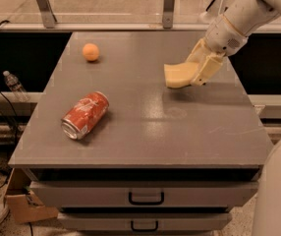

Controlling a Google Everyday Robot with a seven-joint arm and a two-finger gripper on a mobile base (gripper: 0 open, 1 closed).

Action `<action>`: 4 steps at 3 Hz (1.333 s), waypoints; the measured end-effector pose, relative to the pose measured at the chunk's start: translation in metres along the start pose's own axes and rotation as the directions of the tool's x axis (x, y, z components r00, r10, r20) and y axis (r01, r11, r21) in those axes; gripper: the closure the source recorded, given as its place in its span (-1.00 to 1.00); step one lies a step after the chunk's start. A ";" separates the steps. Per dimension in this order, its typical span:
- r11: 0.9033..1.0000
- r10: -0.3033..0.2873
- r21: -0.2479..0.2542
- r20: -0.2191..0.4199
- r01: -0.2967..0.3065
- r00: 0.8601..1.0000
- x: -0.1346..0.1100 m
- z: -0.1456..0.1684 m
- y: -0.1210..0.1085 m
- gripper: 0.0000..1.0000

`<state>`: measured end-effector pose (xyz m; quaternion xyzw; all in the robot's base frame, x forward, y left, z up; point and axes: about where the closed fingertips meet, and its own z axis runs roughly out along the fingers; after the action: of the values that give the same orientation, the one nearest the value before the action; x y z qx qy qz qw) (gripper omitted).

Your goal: Move sponge near coke can

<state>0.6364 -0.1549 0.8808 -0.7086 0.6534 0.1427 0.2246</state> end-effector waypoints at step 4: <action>0.994 0.105 0.032 -0.016 -0.105 0.994 -0.022 0.007 0.070 1.00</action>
Offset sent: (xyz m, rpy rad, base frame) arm -0.0766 0.0023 0.0005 0.0034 0.0325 -0.1361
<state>0.5649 -0.1353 0.8767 -0.6710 0.6939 0.1378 0.2219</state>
